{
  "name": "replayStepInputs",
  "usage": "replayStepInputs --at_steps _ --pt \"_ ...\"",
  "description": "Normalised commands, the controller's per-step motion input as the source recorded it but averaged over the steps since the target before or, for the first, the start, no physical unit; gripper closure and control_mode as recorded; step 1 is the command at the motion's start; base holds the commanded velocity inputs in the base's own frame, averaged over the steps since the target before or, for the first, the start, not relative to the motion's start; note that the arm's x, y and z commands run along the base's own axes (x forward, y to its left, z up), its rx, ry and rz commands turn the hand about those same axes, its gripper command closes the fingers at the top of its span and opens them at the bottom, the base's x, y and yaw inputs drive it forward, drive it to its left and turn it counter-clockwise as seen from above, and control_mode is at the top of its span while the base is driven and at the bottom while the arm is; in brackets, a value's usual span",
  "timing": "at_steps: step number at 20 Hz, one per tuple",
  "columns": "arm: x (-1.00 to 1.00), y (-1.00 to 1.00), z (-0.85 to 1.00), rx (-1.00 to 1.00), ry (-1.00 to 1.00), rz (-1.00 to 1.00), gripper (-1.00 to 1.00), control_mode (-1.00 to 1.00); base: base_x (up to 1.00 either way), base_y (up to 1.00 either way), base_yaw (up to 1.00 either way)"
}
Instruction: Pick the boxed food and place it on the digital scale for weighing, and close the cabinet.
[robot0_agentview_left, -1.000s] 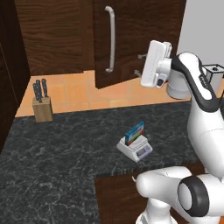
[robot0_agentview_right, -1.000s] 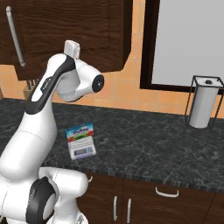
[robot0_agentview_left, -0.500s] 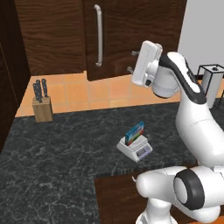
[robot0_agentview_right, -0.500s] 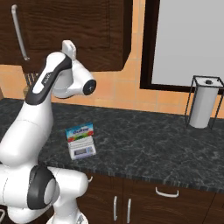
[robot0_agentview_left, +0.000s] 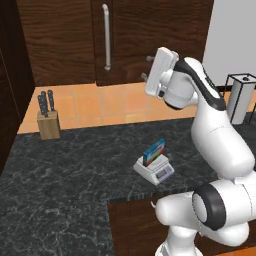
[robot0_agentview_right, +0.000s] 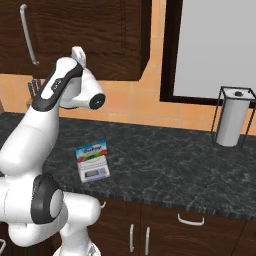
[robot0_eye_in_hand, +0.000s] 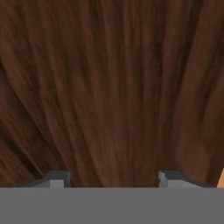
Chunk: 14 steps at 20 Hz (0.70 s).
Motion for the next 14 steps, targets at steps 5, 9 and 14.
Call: replayStepInputs --at_steps 5,9,14 --pt "0.39 0.0 0.0 0.0 -0.02 -0.05 -1.0 -1.0 0.0 0.0 0.0" --pt "0.31 0.0 0.0 0.0 -0.01 -0.03 -1.0 -1.0 0.0 0.0 0.0" --pt "0.34 0.0 0.0 0.0 -0.01 -0.01 -1.0 -1.0 0.0 0.0 0.0"
